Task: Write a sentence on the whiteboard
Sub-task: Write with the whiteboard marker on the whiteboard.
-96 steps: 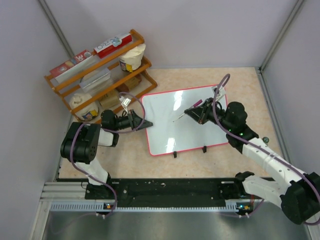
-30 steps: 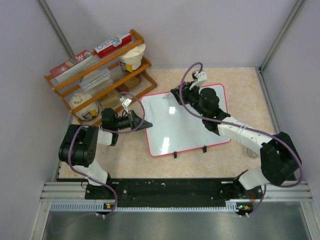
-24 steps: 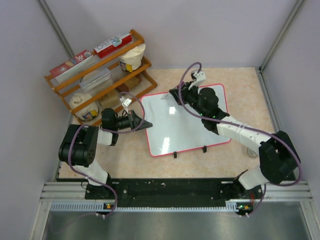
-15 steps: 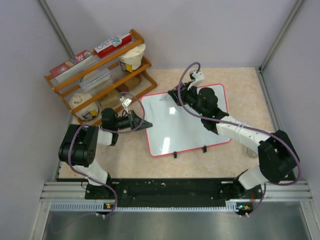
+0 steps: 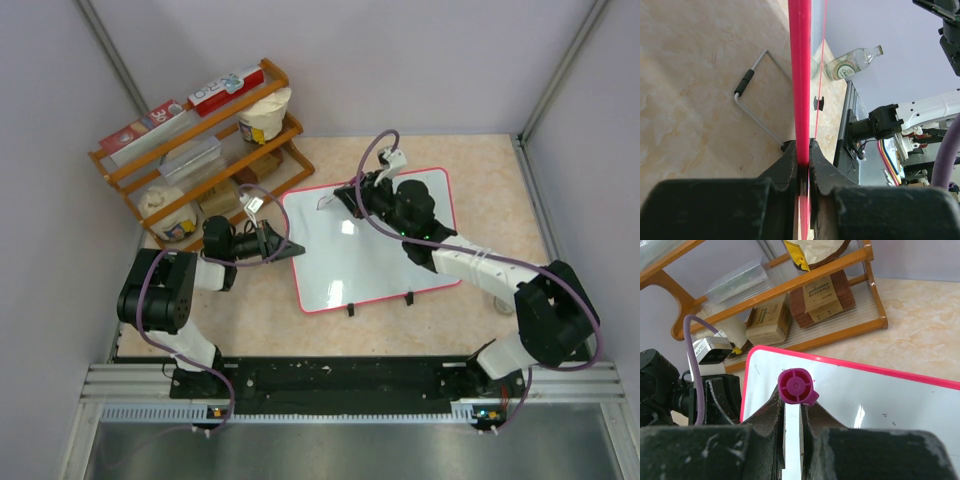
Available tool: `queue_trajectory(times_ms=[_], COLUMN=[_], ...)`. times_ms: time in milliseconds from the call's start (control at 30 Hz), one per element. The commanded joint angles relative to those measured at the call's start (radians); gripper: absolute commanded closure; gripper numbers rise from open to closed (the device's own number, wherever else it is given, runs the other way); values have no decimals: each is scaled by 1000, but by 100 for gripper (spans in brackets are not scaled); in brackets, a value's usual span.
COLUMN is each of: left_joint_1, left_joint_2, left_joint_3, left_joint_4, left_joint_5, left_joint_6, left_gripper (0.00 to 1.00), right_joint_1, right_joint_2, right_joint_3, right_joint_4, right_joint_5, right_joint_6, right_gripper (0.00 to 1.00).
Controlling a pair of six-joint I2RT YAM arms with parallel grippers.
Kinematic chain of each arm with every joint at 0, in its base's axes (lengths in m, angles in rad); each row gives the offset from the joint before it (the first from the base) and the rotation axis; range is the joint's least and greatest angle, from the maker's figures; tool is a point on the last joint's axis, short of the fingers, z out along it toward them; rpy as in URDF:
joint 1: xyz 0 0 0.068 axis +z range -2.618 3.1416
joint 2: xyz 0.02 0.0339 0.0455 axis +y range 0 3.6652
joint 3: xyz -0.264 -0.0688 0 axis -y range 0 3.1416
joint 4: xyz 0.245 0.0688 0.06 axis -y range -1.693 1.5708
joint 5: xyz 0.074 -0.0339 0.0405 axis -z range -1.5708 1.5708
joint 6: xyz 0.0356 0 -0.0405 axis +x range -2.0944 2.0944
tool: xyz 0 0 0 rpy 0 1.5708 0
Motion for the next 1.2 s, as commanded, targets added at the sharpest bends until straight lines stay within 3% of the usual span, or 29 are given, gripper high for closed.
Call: queue_trajectory(times_ms=[0, 1167], left_joint_1=[2, 2], left_joint_2=[-5, -4], left_joint_3=[28, 31], left_joint_4=[30, 14], left_joint_5=[-13, -16], left_joint_6=[78, 82], left_gripper=[100, 100], right_joint_1=[11, 10], right_joint_2=[-22, -92], right_joint_3=[-37, -71], right_joint_4=[-23, -56], right_joint_5=[7, 142], right_joint_6=[-9, -28], right_gripper=[100, 100])
